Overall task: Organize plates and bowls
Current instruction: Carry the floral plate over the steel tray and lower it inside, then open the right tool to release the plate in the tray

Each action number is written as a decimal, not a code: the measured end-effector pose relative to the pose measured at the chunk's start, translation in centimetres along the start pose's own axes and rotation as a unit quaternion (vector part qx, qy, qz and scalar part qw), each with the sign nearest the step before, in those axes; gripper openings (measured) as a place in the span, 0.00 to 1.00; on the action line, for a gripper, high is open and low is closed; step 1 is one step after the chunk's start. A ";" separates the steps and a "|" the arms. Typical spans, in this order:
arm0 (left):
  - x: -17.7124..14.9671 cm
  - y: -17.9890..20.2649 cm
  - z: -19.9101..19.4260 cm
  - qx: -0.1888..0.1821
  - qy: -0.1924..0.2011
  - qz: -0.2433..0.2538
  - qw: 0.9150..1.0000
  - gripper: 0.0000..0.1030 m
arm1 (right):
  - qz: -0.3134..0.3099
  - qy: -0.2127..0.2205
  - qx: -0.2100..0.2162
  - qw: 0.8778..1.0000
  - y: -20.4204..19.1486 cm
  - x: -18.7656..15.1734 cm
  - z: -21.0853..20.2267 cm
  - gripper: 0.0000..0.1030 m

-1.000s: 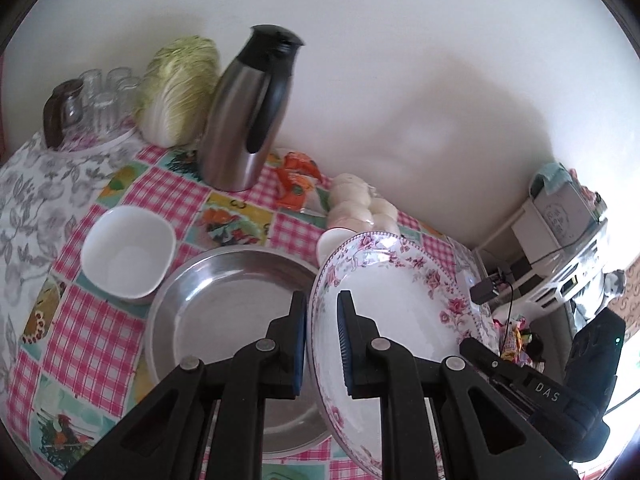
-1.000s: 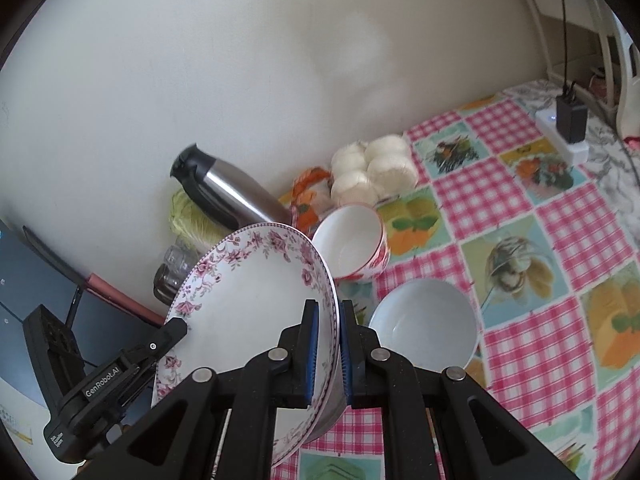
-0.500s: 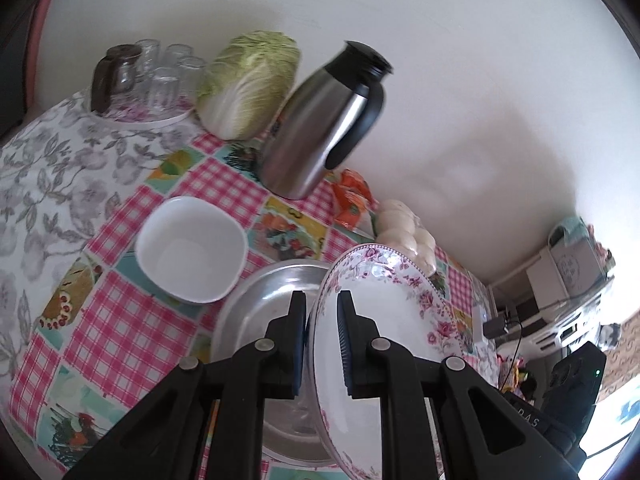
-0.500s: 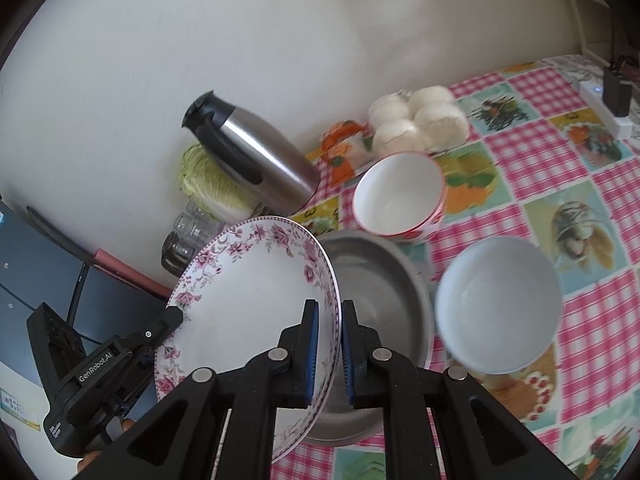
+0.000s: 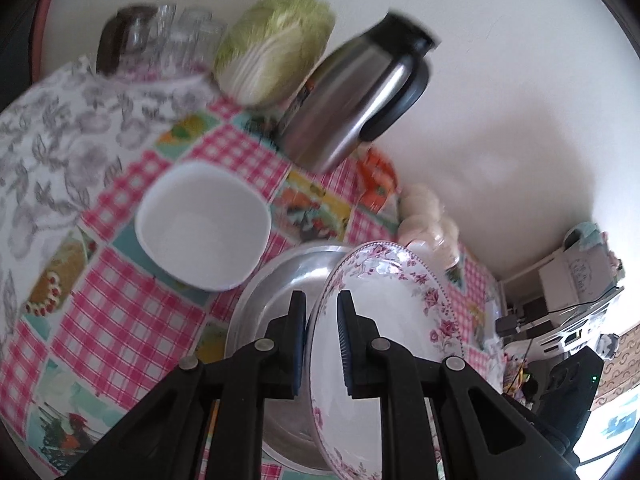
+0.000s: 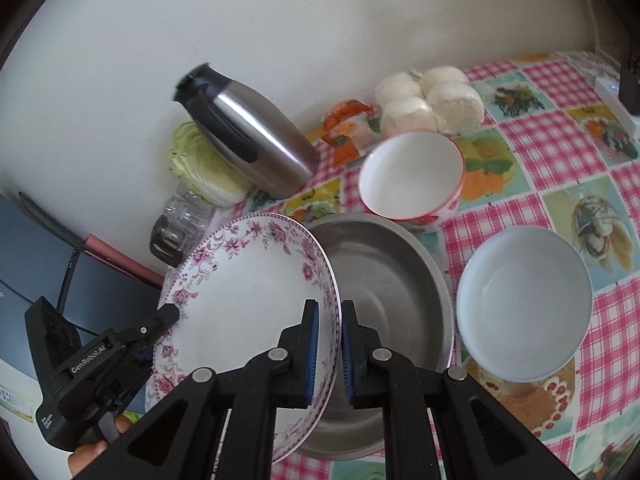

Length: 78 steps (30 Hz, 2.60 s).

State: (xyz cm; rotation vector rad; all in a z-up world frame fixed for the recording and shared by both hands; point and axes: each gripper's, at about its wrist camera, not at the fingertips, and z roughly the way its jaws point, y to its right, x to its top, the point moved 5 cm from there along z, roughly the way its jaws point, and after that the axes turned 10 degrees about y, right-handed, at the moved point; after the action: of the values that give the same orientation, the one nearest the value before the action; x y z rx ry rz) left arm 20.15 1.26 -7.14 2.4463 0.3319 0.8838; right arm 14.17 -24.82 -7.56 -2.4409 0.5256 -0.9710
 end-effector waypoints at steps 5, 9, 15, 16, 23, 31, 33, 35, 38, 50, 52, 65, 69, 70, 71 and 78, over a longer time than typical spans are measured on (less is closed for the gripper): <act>-1.2 -1.1 2.6 0.013 -0.035 -0.010 0.999 0.15 | 0.013 -0.017 -0.021 1.000 2.0 -0.6 1.8 0.12; -1.7 -1.4 3.9 0.022 -0.047 -0.011 0.999 0.15 | 0.014 -0.024 -0.028 0.999 2.8 -0.8 2.8 0.12; -2.0 -1.9 4.9 0.028 -0.057 -0.018 0.998 0.15 | 0.013 -0.032 -0.033 0.999 3.3 -1.1 3.6 0.12; -2.0 -1.9 5.0 0.029 -0.057 -0.018 0.998 0.15 | 0.013 -0.033 -0.034 0.999 3.3 -1.1 3.7 0.12; -2.0 -1.7 5.3 0.034 -0.058 -0.006 0.998 0.15 | 0.011 -0.036 -0.040 0.998 3.4 -1.2 4.4 0.12; -2.3 -1.6 5.9 0.044 -0.065 0.003 0.997 0.15 | 0.013 -0.038 -0.043 0.998 3.4 -1.1 4.6 0.12; -2.4 -1.6 6.0 0.048 -0.067 0.005 0.997 0.15 | 0.014 -0.040 -0.044 0.998 3.7 -1.1 4.7 0.12; -2.5 -1.7 6.1 0.050 -0.069 0.006 0.996 0.15 | 0.015 -0.043 -0.046 0.998 3.8 -1.2 4.8 0.12; -2.8 -1.9 6.4 0.056 -0.075 0.006 0.996 0.15 | 0.016 -0.048 -0.051 0.997 4.1 -1.4 5.1 0.12; -3.2 -2.5 6.7 0.069 -0.080 -0.006 0.994 0.15 | 0.009 -0.051 -0.054 0.997 4.1 -1.6 5.2 0.12; -3.2 -2.6 6.6 0.068 -0.080 -0.009 0.994 0.15 | 0.004 -0.052 -0.057 0.997 4.0 -1.6 5.2 0.11; -3.0 -2.8 5.8 0.079 -0.068 -0.009 0.995 0.15 | -0.014 -0.063 -0.058 0.996 3.4 -2.0 6.1 0.10; -2.9 -2.8 5.8 0.079 -0.068 -0.009 0.994 0.16 | -0.016 -0.064 -0.064 0.996 3.4 -2.0 6.2 0.10; -2.9 -2.8 5.9 0.079 -0.069 -0.009 0.994 0.16 | -0.017 -0.064 -0.066 0.996 3.4 -2.1 6.2 0.10; -2.9 -2.8 5.9 0.079 -0.069 -0.009 0.994 0.16 | -0.019 -0.064 -0.067 0.995 3.3 -2.1 6.3 0.11; -2.9 -2.6 5.8 0.084 -0.069 -0.002 0.994 0.16 | -0.021 -0.067 -0.072 0.995 3.2 -2.1 6.5 0.11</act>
State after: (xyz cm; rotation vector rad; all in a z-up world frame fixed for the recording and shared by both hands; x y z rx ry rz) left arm 21.63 0.13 -13.91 2.6438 0.3732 0.7065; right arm 16.88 -24.64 -14.63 -2.6335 0.5146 -0.8027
